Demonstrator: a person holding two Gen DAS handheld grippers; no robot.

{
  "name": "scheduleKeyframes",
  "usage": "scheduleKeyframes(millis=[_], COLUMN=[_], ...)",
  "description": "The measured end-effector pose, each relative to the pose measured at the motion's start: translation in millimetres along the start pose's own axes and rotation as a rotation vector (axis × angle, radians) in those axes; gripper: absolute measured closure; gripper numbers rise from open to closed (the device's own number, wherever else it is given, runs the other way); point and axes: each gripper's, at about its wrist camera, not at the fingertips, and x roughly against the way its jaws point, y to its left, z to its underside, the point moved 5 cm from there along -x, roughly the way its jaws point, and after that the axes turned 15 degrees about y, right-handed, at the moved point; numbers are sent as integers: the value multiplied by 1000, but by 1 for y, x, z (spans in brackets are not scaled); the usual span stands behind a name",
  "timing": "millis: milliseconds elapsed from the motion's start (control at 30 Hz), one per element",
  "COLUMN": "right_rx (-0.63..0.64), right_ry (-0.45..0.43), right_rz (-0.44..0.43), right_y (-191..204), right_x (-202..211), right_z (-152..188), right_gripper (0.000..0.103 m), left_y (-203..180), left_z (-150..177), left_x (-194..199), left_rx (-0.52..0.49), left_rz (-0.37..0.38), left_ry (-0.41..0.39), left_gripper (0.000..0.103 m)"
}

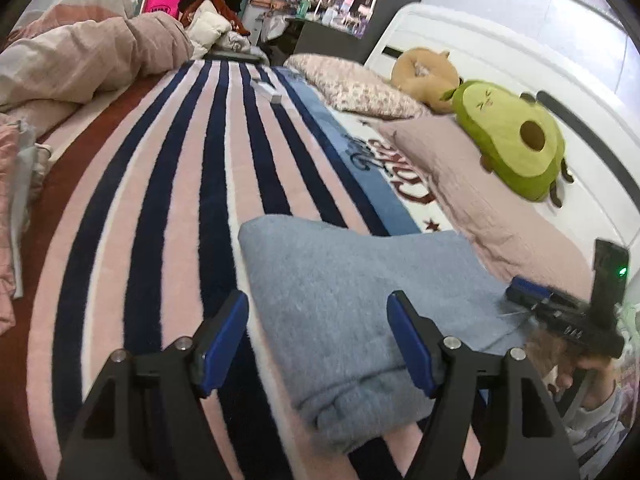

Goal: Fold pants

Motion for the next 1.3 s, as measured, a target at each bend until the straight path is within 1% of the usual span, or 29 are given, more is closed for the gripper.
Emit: scheduleKeyframes(millis=[33,100,167,267,300,333,400,433,467,500,533,633,700,733,900,1067,1167,1200,1267,1300], right_rx=[-1,-18,-35,-69,-78,-87,-95,-88,-77,-69,-60,-58,-55,-54,-8,38,58,62,72,74], right_ry=[-2,24,78,144,150,159,155,155,150,144,137,106,95,98,122,149,164,168,172,171], right_rz=[6,11,-32,-128,-143,-162,-175,-175,-165,-161,-173,-177,-198,-227,-320,-431,-463,-465,-442,-427], right_y=[-3,-9,-13,-14,-15,-16,-15,-14,-11,-10,-6,1,7,12,46,89,106,110,114,113], right_x=[0,-8,-21,-38,-41,-45,-47,-48,-47,-46,-44,-35,-28,-25,-15,-10,-11,-11,-12,-13], right_z=[-1,-2,4,12,14,16,19,20,20,21,22,22,24,26,42,65,77,81,87,88], right_gripper=[51,52,51,51,50,53,55,59,61,66,76,82,82,82,82,82,82,82,81,78], left_y=[-1,-1,-1,3,3,2,1,-1,-4,-6,-8,-10,-8,-6,12,30,40,42,47,49], left_z=[0,3,9,17,21,24,29,31,32,33,34,36,42,49,85,126,145,149,155,155], left_x=[-6,-18,-27,-39,-42,-46,-48,-48,-46,-45,-42,-32,-20,-12,22,64,79,81,81,81], left_rx=[-1,-6,-11,16,21,24,24,21,14,8,3,-7,-5,-5,34,90,110,118,132,134], left_rz=[-10,-23,-9,26,41,70,87,87,83,78,70,64,54,39,2,-45,-70,-70,-81,-98], left_ry=[20,68,101,143,155,171,170,166,159,153,147,129,123,120,111,92,91,93,106,104], left_gripper=[35,35,35,35,39,44,49,53,56,59,62,68,69,70,71,71,70,68,62,55])
